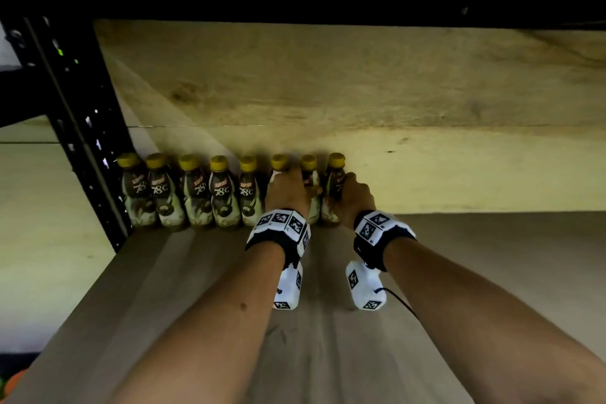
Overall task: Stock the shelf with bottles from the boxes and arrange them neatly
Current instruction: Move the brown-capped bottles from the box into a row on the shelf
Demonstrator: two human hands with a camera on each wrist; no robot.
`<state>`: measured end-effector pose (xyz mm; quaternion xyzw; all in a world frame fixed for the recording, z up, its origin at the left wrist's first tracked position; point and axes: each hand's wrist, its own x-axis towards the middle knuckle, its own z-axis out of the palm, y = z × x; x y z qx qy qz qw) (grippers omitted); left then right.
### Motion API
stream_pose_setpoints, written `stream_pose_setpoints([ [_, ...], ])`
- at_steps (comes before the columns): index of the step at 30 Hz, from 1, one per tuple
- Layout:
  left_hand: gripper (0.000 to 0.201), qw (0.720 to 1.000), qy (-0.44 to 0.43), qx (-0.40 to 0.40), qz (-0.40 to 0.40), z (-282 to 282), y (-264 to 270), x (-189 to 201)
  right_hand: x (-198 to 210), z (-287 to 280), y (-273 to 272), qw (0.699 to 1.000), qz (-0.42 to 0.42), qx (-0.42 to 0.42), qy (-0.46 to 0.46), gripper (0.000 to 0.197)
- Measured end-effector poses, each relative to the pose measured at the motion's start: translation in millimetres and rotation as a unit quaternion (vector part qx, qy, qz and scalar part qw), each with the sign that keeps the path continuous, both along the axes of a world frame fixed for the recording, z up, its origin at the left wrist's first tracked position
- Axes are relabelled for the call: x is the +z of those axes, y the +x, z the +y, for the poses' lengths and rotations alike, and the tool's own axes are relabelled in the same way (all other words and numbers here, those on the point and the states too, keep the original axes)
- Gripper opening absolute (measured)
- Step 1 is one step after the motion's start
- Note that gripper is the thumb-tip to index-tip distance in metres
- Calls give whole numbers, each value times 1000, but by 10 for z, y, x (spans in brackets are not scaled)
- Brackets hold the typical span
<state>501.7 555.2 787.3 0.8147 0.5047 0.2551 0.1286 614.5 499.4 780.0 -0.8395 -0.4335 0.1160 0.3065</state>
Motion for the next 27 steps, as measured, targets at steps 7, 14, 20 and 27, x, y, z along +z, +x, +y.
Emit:
stream_pose_setpoints([
  [7, 54, 998, -45, -18, 29, -232, -48, 133, 63, -53, 25, 999, 42, 20, 1, 48],
  [14, 40, 998, -31, -42, 23, -617, -527, 262, 5, -405, 130, 987, 138, 85, 15, 106],
  [20, 33, 994, -69, -78, 42, -1005, -686, 287, 94, -970, 339, 989, 28, 133, -63, 91],
  [27, 25, 978, -137, -160, 5, -2124, -234, -10, 99, -2415, 358, 953, -50, 241, -177, 47],
])
